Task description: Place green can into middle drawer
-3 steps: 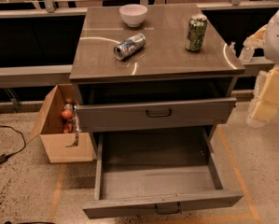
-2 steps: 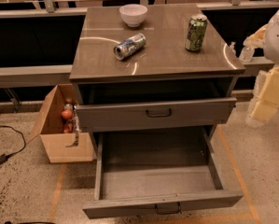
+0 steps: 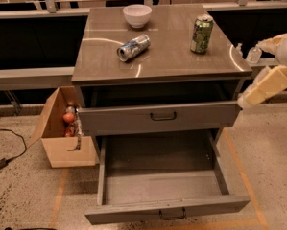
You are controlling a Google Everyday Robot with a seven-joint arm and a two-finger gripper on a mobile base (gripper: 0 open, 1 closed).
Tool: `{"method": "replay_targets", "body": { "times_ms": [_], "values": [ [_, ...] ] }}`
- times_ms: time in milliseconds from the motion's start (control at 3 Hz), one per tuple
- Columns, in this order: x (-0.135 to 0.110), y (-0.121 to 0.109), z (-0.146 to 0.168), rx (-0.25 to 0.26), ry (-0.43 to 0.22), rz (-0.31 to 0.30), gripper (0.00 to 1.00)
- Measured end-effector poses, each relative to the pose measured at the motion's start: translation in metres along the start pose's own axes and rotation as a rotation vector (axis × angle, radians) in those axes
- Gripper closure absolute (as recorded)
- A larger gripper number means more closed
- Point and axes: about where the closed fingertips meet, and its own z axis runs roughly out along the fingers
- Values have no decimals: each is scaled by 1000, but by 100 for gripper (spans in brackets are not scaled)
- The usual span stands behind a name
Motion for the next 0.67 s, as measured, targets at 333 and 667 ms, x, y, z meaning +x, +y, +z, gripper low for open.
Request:
{"method": "replay_targets", "body": {
  "times_ms": [333, 667],
  "values": [
    [-13, -58, 20, 84, -213, 32, 0],
    [-16, -102, 42, 142, -340, 73, 0]
  ]
}}
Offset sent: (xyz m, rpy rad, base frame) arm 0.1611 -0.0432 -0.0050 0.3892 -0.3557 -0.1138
